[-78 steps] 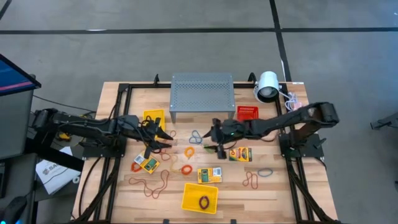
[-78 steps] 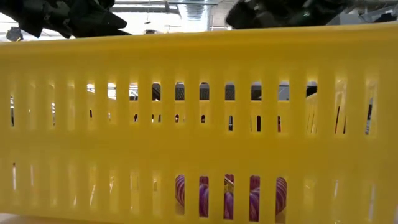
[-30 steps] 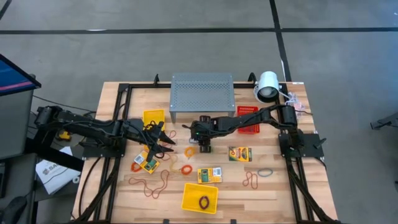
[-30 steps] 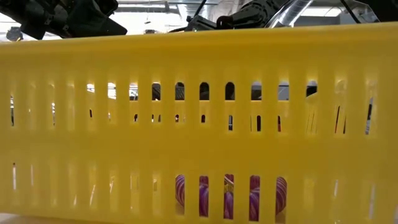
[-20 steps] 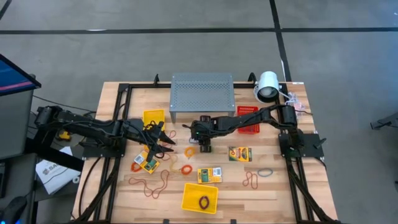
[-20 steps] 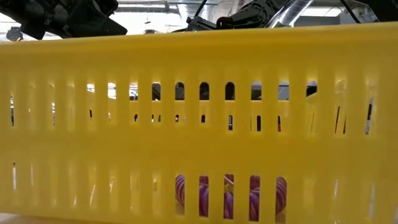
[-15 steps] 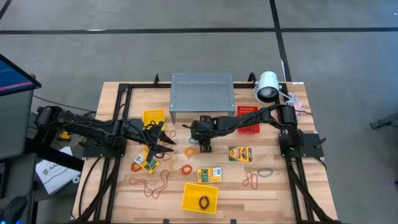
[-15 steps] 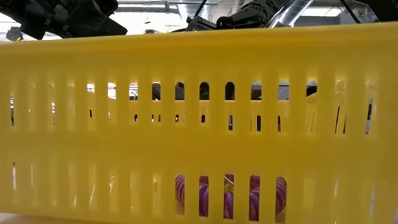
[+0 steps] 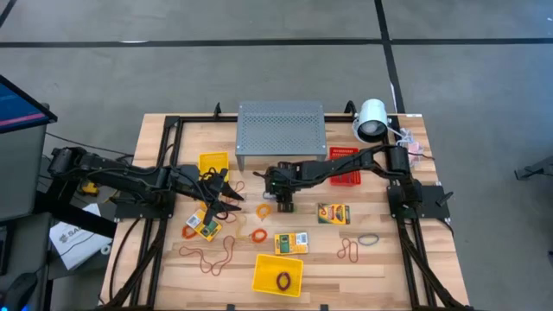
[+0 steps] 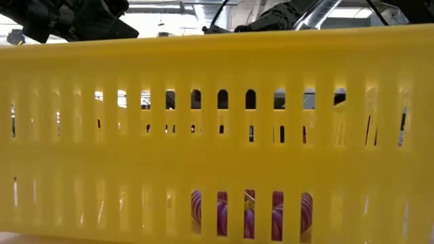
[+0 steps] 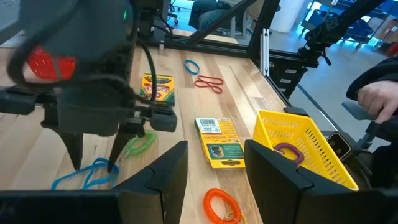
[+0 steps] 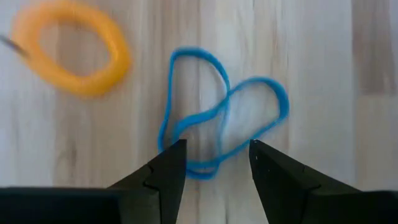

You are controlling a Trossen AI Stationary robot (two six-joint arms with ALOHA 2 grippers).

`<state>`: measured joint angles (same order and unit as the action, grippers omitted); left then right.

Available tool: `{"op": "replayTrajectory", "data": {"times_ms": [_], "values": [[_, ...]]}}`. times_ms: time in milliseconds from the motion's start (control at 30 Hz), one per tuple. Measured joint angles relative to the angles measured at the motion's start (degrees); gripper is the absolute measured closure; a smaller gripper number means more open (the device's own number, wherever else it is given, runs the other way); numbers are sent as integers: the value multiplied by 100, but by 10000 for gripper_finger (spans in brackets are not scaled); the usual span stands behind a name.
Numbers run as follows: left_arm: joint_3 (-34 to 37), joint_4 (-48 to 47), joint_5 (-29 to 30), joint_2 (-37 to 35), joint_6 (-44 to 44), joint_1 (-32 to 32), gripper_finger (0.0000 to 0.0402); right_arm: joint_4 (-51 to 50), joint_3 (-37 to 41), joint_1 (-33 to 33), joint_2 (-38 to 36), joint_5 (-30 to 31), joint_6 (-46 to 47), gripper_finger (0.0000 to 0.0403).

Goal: Pick & Place Office Desk Supplies
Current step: Put the blue rubber band into the red bin

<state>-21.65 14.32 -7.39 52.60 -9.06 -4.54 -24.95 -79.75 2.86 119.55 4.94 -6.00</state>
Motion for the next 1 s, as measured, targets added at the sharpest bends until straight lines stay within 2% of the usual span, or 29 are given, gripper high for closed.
{"op": "replayTrajectory", "data": {"times_ms": [433, 567, 867, 1000], "values": [[0, 10, 0, -2, 0, 0, 247, 178, -40, 73, 196, 80, 109, 240], [0, 10, 0, -2, 4, 0, 247, 142, -38, 93, 205, -48, 151, 271], [0, 10, 1, -2, 2, 0, 247, 173, -28, 119, 221, -169, 151, 389], [0, 10, 1, -2, 6, 0, 247, 168, -24, 119, 227, -171, 151, 392]]}}
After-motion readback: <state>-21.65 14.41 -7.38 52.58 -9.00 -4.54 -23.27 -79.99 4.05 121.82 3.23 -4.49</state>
